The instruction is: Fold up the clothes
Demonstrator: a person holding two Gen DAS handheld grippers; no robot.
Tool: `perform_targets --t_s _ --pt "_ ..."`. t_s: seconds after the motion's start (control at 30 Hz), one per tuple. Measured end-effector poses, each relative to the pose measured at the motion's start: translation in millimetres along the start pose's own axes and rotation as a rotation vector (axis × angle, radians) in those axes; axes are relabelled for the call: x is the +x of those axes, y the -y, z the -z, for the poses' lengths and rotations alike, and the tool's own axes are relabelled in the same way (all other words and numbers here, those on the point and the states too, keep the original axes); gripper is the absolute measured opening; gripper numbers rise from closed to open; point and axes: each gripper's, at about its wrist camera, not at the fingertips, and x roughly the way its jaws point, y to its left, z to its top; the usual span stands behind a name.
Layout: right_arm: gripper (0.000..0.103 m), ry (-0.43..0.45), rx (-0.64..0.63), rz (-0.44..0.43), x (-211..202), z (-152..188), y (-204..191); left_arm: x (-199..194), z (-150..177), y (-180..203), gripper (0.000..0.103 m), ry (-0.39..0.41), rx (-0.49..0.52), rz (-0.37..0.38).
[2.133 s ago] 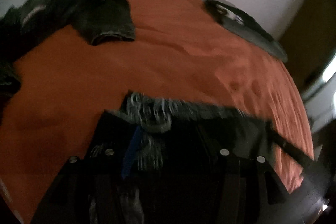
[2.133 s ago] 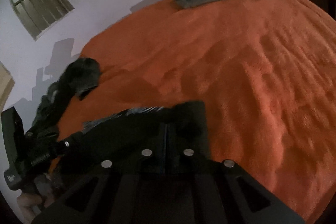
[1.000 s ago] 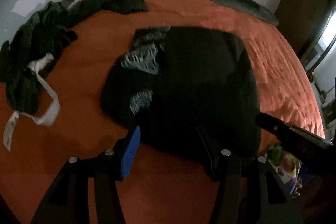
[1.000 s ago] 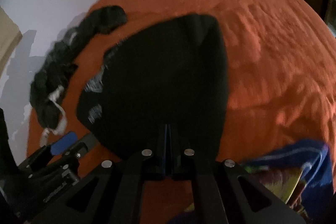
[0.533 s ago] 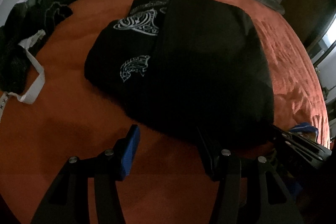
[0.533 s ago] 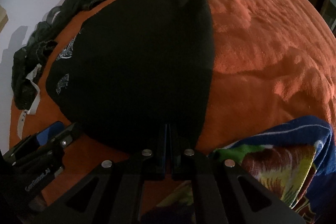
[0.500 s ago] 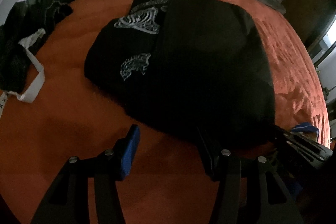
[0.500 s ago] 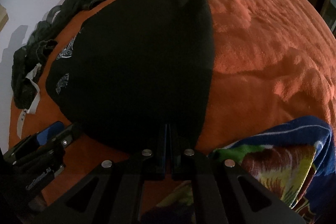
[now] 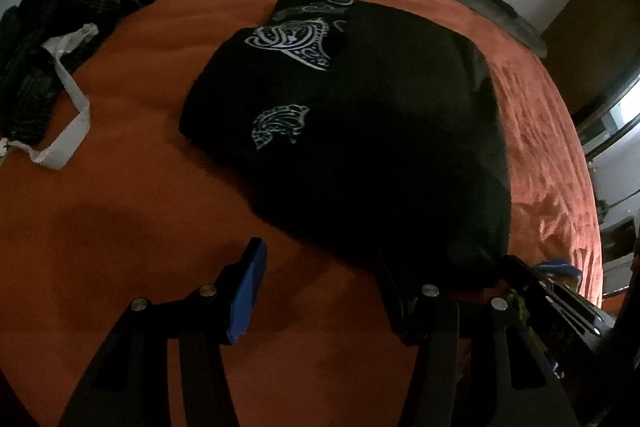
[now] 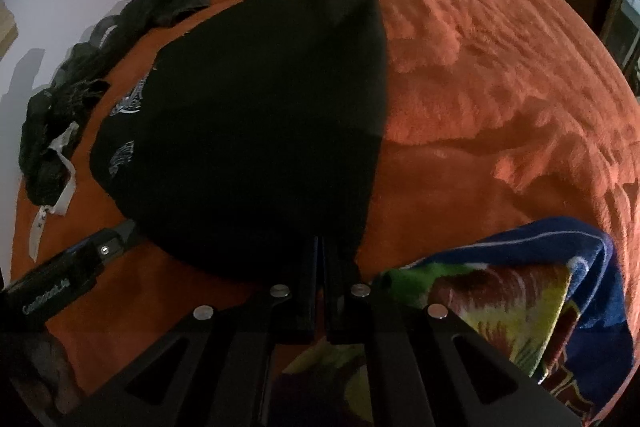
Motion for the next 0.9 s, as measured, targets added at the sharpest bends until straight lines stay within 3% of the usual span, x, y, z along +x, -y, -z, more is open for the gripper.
perform_targets --t_s 0.5,0.9 --pt "0.001 0.069 -0.077 -0.023 6.0 16.8 -4.3 15.3 3.8 44.0 0.056 0.025 0.089 0.006" --pt "0.001 0.045 -0.058 -0.028 23.6 18.4 -2.0 30.7 8.2 34.9 0.057 -0.027 0.068 -0.019"
